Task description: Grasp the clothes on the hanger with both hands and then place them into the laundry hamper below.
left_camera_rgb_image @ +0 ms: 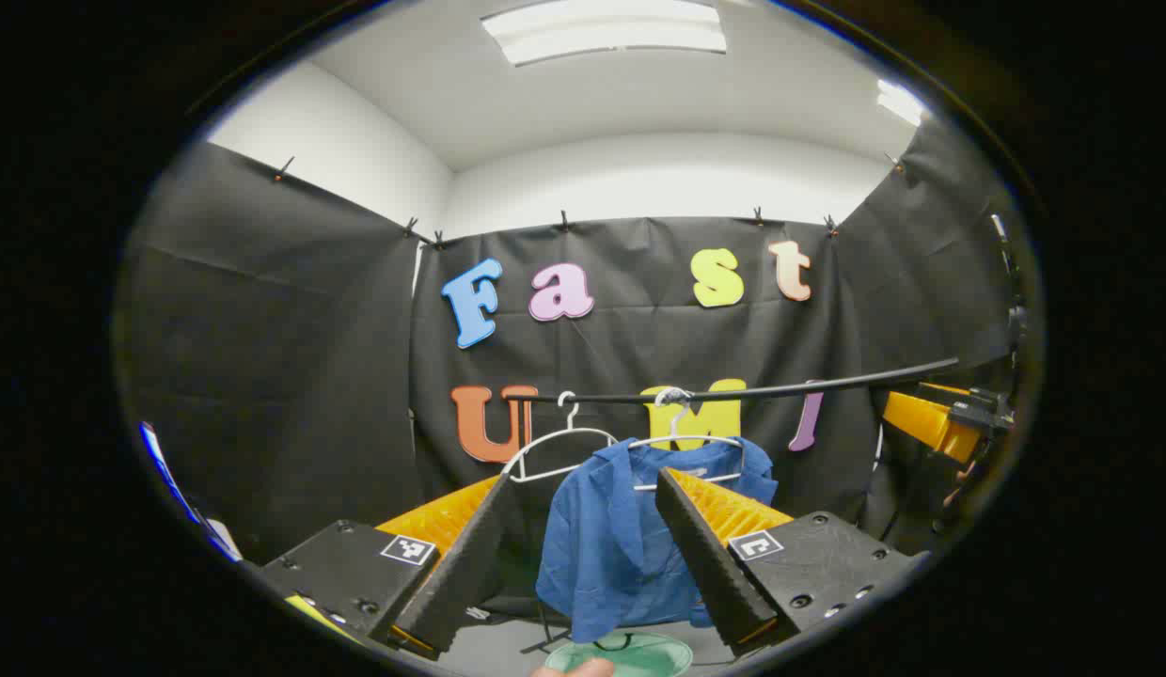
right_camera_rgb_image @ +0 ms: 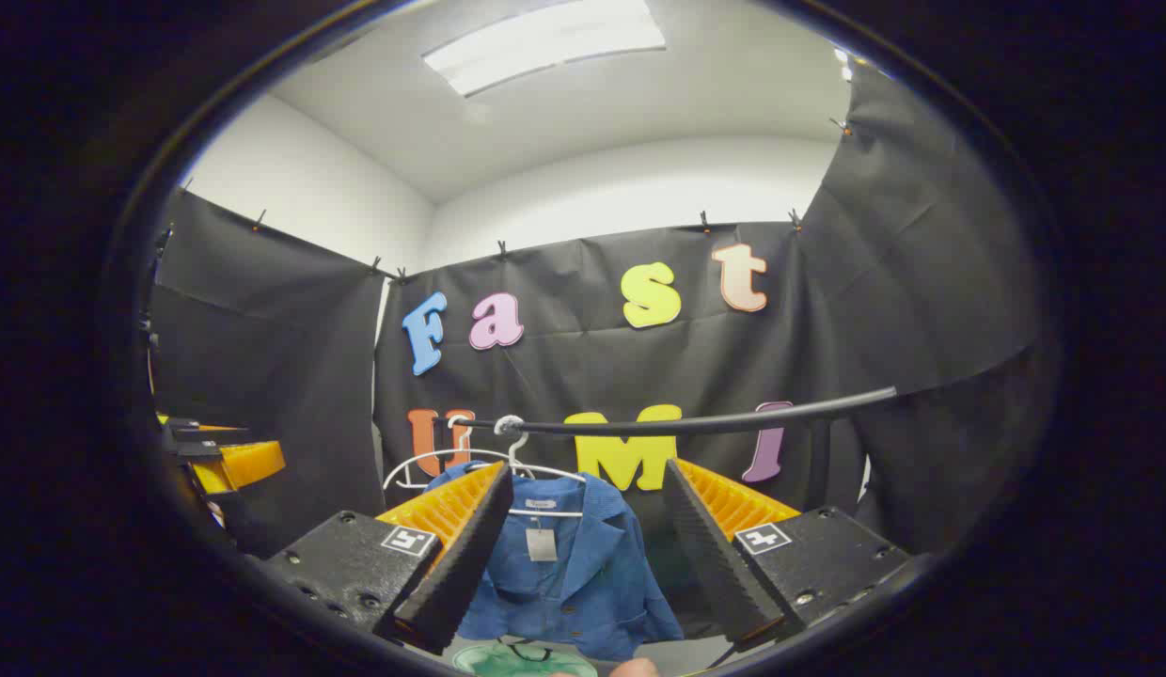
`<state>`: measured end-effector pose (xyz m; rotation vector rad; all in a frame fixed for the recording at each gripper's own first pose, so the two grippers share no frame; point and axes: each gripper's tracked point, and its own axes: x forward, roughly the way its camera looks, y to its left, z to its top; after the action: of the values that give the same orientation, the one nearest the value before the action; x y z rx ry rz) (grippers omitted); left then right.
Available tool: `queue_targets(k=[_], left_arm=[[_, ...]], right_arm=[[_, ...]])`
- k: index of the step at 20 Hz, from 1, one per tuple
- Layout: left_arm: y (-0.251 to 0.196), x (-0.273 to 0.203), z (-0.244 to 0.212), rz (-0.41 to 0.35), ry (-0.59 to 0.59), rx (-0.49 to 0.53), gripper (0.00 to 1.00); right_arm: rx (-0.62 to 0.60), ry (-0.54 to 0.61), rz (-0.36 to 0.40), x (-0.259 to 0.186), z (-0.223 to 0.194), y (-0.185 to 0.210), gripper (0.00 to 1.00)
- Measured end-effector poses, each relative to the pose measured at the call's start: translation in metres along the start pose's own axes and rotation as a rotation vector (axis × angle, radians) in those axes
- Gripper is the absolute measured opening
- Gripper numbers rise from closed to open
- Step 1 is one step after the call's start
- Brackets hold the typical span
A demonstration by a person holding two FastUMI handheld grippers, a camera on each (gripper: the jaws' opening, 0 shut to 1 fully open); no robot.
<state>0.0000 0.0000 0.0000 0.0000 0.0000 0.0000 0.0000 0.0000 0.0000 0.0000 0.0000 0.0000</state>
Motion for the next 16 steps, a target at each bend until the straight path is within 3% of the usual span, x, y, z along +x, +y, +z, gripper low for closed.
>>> queue_targets(k=[8, 11, 16], left_arm=[[-0.010, -0.003, -0.008, 0.072, 0.005, -0.013, 0.99], [-0.011, 0.001, -0.011, 0.056, 0.015, -0.013, 0.98], [-0.011, 0.024, -0.022, -0.001, 0.025, 0.001, 0.99]], right_arm=[[-0.014, 0.042, 0.045, 0.012, -0.016, -0.013, 1.00], [-0.011, 0.066, 0.040, 0.020, -0.022, -0.013, 1.00], [-0.050, 0.095, -0.035, 0.036, -0.039, -0.007, 1.00]])
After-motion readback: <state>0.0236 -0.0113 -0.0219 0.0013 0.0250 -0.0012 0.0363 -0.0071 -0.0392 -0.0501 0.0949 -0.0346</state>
